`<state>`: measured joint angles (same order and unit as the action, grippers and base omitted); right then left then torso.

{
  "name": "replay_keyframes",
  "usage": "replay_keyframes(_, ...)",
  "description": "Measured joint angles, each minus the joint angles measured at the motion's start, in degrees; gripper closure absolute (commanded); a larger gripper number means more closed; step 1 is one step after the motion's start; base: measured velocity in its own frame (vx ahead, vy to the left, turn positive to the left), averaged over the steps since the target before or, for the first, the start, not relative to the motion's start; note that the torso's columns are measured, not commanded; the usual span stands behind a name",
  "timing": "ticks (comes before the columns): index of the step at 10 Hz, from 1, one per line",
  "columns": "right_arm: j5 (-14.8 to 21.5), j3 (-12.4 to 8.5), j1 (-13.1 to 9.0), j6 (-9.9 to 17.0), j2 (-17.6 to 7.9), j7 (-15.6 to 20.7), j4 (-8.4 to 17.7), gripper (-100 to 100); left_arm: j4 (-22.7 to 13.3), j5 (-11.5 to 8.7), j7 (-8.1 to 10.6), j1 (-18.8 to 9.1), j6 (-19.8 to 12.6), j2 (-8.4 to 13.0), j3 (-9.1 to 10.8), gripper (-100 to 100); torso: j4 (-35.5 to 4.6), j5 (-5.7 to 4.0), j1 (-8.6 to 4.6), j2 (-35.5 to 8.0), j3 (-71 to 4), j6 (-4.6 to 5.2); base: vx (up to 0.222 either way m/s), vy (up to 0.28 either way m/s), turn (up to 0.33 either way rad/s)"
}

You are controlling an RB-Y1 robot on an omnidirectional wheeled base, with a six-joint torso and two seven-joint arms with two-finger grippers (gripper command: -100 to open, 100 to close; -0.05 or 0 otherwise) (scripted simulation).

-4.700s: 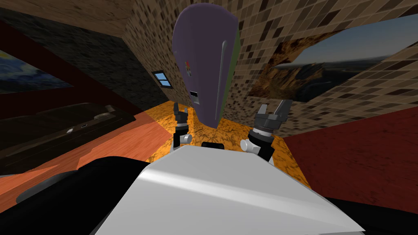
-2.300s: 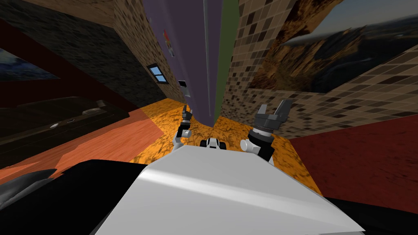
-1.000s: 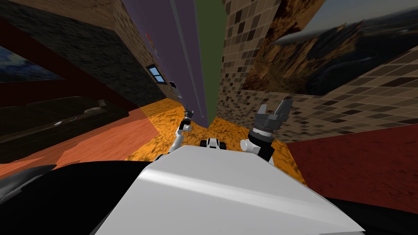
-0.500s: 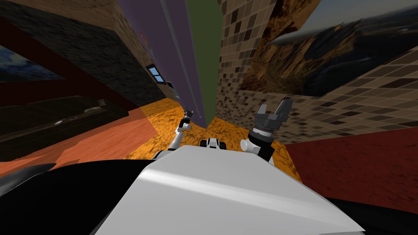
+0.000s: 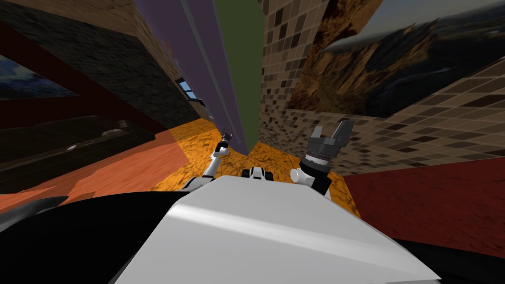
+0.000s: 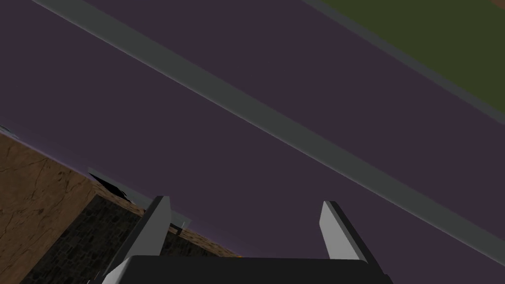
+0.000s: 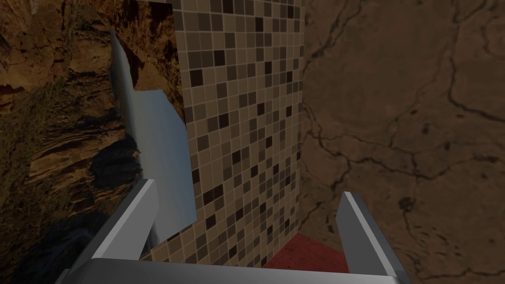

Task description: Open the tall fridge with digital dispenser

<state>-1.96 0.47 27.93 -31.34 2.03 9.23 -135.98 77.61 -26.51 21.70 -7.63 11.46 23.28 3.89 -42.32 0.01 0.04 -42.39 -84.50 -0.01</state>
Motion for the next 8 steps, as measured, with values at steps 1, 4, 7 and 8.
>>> replay_keyframes(1,0.0,0.0,0.0,0.0,0.0,0.0,0.0,0,-1.29,-0.29,0.53,-0.6,-0.13,0.4,-0.03,-100,0.01,0.0,0.01,0.04,-0.02,0.01,0.037,-0.107,0.017)
replay_keyframes(4,0.0,0.0,0.0,0.0,0.0,0.0,0.0,0,-5.83,-1.76,2.56,-3.61,-1.24,2.17,0.5,-100,0.04,-0.02,-0.04,0.11,-0.08,0.01,0.031,-0.121,0.017)
replay_keyframes(7,0.0,0.0,0.0,0.0,0.0,0.0,0.0,0,-10.37,-3.02,4.4,-6.08,-1.71,3.96,0.68,-100,0.02,0.01,0.03,0.09,-0.06,0.01,0.022,-0.098,0.016)
replay_keyframes(8,0.0,0.0,0.0,0.0,0.0,0.0,0.0,0,-12.49,-3.65,5.42,-7.05,-1.72,4.88,0.63,-100,0.05,-0.02,-0.09,0.16,-0.1,0.01,0.052,-0.146,0.024)
